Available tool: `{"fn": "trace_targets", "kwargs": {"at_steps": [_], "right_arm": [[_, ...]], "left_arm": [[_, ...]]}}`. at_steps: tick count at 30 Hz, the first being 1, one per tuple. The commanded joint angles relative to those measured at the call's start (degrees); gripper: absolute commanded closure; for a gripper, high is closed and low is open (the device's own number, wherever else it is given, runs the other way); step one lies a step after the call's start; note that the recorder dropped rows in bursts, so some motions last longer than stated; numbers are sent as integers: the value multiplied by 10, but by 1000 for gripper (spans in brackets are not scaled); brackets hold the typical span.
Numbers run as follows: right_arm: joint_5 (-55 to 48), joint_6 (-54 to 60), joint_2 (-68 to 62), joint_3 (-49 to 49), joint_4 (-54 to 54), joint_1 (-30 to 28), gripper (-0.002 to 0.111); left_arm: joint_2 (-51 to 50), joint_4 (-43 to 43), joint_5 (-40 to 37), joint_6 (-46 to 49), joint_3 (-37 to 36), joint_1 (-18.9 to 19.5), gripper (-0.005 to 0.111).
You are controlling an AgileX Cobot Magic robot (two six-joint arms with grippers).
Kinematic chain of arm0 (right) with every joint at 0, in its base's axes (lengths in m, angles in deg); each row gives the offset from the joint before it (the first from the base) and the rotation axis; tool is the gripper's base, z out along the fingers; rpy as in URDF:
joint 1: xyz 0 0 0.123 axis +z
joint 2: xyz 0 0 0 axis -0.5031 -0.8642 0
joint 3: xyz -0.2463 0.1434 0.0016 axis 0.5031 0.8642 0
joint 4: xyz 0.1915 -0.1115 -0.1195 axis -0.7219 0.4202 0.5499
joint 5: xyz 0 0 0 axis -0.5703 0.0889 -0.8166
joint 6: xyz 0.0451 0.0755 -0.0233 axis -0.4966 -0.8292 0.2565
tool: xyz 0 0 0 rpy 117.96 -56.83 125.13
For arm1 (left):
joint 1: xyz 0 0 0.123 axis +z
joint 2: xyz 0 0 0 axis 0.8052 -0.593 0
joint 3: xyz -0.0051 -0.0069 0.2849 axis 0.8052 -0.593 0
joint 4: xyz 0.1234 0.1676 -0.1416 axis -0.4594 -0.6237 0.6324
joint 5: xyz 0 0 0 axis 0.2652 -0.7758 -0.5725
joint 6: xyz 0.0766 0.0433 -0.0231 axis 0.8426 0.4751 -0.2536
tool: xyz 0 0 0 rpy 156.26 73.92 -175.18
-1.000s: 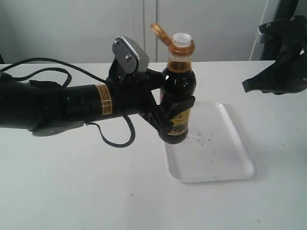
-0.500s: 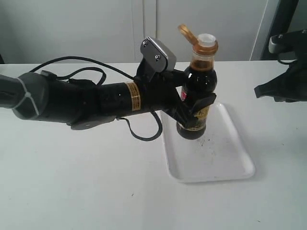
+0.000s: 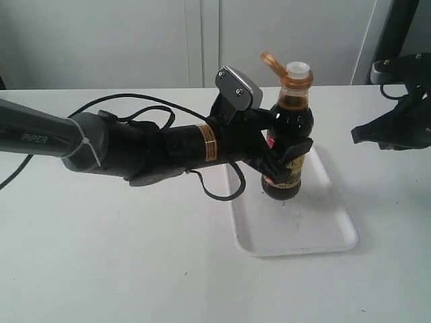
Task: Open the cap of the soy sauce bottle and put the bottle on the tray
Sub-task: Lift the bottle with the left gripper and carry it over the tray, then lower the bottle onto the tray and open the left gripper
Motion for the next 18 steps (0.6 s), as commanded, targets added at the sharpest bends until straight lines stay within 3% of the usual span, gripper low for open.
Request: {"fn": "trace_targets", "kwargs": {"at_steps": [1, 18], "right_arm": [[12, -3, 0, -3, -11, -2, 108], [15, -3, 0, -3, -18, -2, 108]], "left_arm": [[2, 36, 73, 13, 14, -2, 107], [-27, 39, 40, 21, 14, -2, 107]]}}
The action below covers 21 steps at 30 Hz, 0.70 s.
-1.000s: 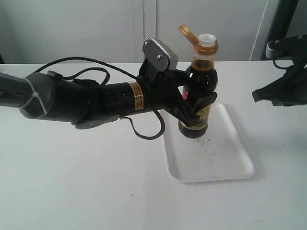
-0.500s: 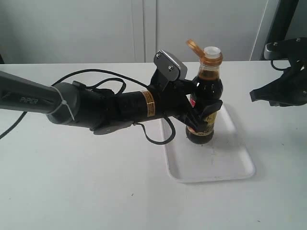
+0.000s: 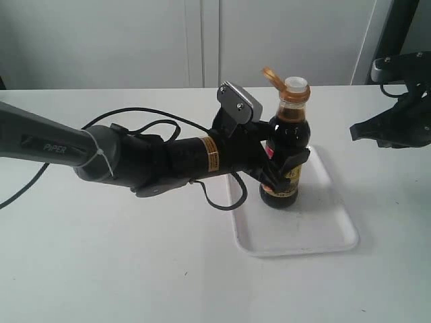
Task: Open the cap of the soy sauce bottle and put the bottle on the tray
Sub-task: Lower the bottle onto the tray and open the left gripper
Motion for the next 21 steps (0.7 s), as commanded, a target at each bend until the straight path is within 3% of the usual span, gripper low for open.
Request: {"fn": "trace_targets", "kwargs": {"at_steps": [1, 4, 7, 11, 13, 21], "right_arm": [[7, -3, 0, -3, -4, -2, 108], [7, -3, 0, -3, -4, -2, 108], [8, -3, 0, -3, -4, -2, 108], [8, -3, 0, -3, -4, -2, 108], [8, -3, 0, -3, -4, -2, 108], [8, -3, 0, -3, -4, -2, 108]], "left_arm": [[10, 12, 20, -2, 10, -1, 106], [10, 9, 10, -2, 10, -1, 95], [10, 4, 10, -2, 10, -1, 69], [11, 5, 13, 2, 10, -1, 18], [11, 5, 11, 4, 10, -1, 1], [11, 5, 13, 5, 10, -1, 2]]}}
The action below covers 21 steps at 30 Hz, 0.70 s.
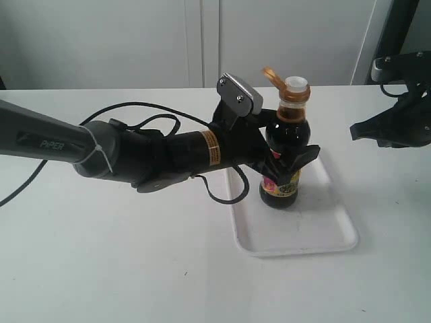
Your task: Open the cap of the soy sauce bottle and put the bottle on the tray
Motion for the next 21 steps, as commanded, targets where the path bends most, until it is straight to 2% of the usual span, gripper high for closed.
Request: {"fn": "trace_targets", "kwargs": {"at_steps": [1, 13, 21], "right_arm": [[6, -3, 0, -3, -4, -2, 108], [6, -3, 0, -3, -4, -2, 108], [6, -3, 0, -3, -4, -2, 108]], "left_arm": [[6, 0, 8, 4, 3, -1, 2], [55, -6, 1, 4, 3, 1, 2], [110, -10, -54, 3, 3, 1, 2]]}}
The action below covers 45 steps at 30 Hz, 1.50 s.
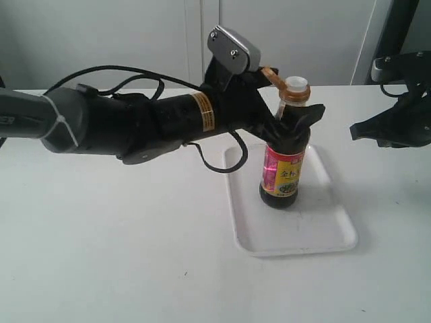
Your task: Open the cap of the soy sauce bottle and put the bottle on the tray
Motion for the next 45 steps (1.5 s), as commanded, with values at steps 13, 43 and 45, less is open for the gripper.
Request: {"fn": "trace_targets", "kwargs": {"at_steps": [13, 43, 45], "right_arm": [[7, 3, 0, -3, -4, -2, 108], [-11, 16, 5, -3, 36, -2, 108], [-12, 16, 9, -3, 37, -2, 108]], "left_arm": [[101, -17, -44, -34, 3, 1, 2], [295, -141, -603, -125, 3, 1, 107], [307, -141, -657, -88, 3, 1, 107]]}}
